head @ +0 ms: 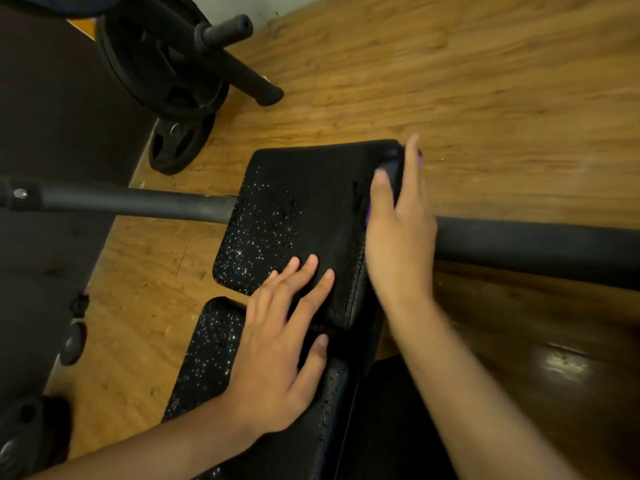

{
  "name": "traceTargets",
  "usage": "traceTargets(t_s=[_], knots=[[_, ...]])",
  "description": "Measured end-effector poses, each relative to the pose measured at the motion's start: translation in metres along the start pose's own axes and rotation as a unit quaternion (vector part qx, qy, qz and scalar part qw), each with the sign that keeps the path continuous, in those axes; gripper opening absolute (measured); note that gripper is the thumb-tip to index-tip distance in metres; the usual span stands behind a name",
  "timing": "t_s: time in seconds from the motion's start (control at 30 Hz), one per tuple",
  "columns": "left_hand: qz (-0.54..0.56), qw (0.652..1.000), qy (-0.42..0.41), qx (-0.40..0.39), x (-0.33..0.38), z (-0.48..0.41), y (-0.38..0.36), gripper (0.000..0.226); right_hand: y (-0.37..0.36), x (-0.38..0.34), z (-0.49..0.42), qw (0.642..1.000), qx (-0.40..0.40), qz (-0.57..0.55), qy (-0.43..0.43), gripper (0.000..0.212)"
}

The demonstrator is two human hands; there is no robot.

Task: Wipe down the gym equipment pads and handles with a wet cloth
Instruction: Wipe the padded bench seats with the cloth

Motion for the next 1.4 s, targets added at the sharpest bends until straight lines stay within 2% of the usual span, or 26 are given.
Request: traceTargets(t_s=[0.1,0.2,0.33,0.43,0.5,0.57,0.67,0.77,0.83,0.9,1.0,1.17,1.3,1.4], knots=[[0.003,1.000,-0.004,-0.002,-0.002,0.000,0.002,0.062,-0.019,0.012,0.084,1.000,-0.003,0.014,0.001,0.064],[0.010,1.000,-0.003,-0.005,-0.001,-0.001,0.001,0.062,-0.031,0.014,0.112,1.000,-0.011,0.011,-0.022,0.063],[0.000,1.000,-0.004,-0.001,-0.002,-0.002,0.000,0.062,-0.019,0.007,0.045,1.000,0.015,0.022,0.010,0.070],[-0.003,1.000,-0.003,0.002,-0.003,-0.003,0.000,0.063,0.002,-0.009,-0.039,0.998,-0.015,0.058,0.011,0.066],[-0.006,1.000,-0.003,0.003,-0.003,-0.003,0.000,0.062,0.009,-0.020,-0.061,0.996,-0.027,0.087,0.022,0.061],[-0.010,1.000,-0.002,-0.001,-0.005,0.000,-0.001,0.063,0.006,-0.014,-0.041,0.995,-0.023,0.092,0.025,0.062],[-0.015,1.000,-0.005,-0.002,-0.006,0.002,-0.001,0.063,-0.015,0.004,0.041,0.997,0.004,0.066,0.043,0.066],[-0.007,1.000,-0.009,-0.004,-0.005,0.000,-0.002,0.059,-0.029,0.015,0.099,0.999,-0.009,0.034,0.042,0.069],[-0.005,1.000,-0.012,-0.002,-0.006,0.001,-0.001,0.057,-0.026,0.012,0.087,0.999,-0.024,0.026,0.021,0.068],[-0.007,1.000,-0.017,0.001,-0.005,0.000,-0.001,0.059,-0.017,0.005,0.048,0.999,-0.006,0.043,0.009,0.068],[-0.011,1.000,-0.016,0.005,-0.005,-0.001,-0.001,0.062,-0.004,-0.018,-0.027,0.992,0.014,0.124,0.010,0.063],[-0.014,1.000,-0.015,0.002,-0.006,0.000,-0.002,0.063,0.004,-0.025,-0.048,0.942,0.002,0.318,0.108,0.046],[-0.013,1.000,-0.015,0.000,-0.006,0.001,-0.001,0.063,0.008,-0.033,-0.041,0.834,-0.105,0.490,0.228,0.046],[-0.010,1.000,-0.019,-0.006,-0.007,0.000,0.002,0.065,0.013,-0.048,-0.052,0.789,-0.187,0.537,0.234,0.055]])
Point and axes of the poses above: each hand's wrist, its own z-axis away from the middle knuckle, its own y-axis out of the back of the hand, x = y × z, the point moved 2 cm from there along -z, towards the middle knuckle, and after that the axes turned 9 degrees about -x, right-handed, at the moved point
